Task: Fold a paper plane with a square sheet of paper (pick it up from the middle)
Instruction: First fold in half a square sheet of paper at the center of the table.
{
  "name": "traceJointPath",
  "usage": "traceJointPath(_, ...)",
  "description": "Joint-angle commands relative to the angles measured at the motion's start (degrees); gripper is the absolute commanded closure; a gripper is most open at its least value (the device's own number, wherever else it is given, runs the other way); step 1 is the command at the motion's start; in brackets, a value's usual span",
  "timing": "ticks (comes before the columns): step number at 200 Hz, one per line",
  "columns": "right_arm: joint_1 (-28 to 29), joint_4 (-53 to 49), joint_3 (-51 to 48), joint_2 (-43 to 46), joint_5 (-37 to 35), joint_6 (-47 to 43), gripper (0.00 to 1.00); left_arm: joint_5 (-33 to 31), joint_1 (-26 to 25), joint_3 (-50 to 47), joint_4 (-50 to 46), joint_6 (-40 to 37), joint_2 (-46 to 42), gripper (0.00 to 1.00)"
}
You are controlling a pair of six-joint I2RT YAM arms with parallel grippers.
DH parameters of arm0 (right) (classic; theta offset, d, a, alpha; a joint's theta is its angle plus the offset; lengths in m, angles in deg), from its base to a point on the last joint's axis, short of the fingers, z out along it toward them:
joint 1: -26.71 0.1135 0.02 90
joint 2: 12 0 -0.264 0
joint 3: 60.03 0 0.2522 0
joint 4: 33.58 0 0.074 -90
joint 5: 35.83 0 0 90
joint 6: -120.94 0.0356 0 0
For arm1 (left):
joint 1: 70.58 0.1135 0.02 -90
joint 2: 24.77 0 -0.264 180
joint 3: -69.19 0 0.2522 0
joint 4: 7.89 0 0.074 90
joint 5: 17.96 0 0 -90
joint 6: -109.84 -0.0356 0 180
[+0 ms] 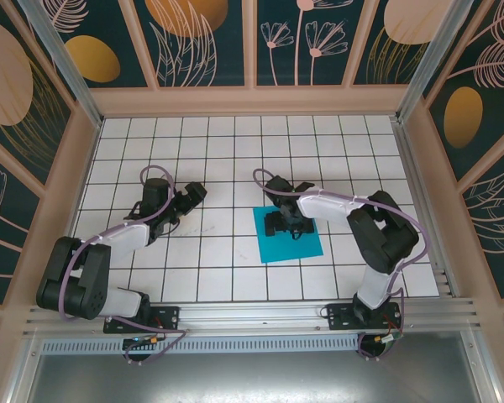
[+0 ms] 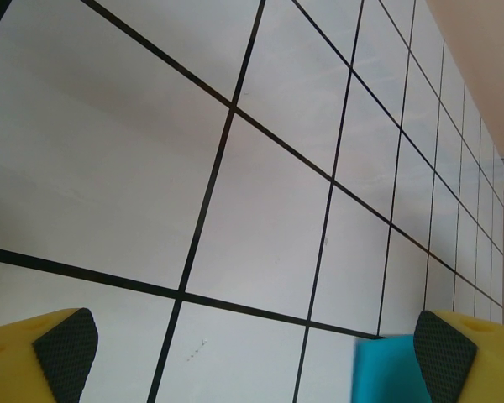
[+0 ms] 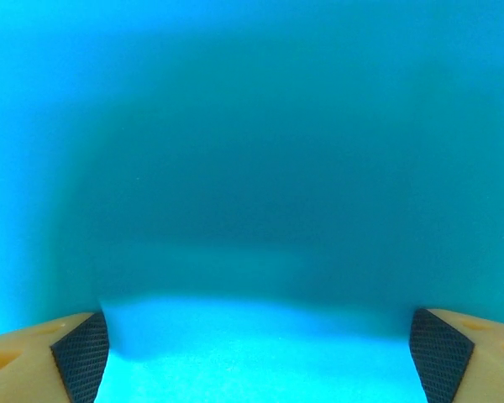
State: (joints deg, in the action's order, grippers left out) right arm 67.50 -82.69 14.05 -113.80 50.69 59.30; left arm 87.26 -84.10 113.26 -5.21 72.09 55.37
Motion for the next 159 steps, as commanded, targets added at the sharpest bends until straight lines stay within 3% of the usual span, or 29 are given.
traceJointPath(1, -0.9, 1.3, -4.4, -3.8, 0.3, -0.4, 0.09, 0.8, -0.4, 1.3, 0.1, 1.0, 0.6, 0.02)
traceJointPath(57, -1.3, 2.4, -5.2, -3.9, -0.3, -0.4, 0.18, 0.6, -0.4, 1.4, -0.5, 1.1, 0.3, 0.01)
traceJointPath(83, -1.3, 4.9, -3.7, 0.5, 2.3, -0.7, 0.34, 0.9, -0.4, 1.3, -0.3, 1.4, 0.0, 0.02)
traceJointPath(117, -1.5, 16.7, -3.9, 7.4, 14.8, 2.5, 0.66, 3.8, -0.4, -0.2, 3.5, 4.5, -0.1, 0.02)
traceJointPath(135, -1.9, 27.8, -5.9, 10.4, 23.6, 6.7, 0.72, 7.6, -0.5, -1.2, 7.7, 6.1, 0.1, 0.01)
traceJointPath(159, -3.8, 46.2, -10.9, 12.2, 33.4, 14.7, 0.72, 10.3, -0.5, -2.1, 11.4, 6.9, -0.6, 0.02)
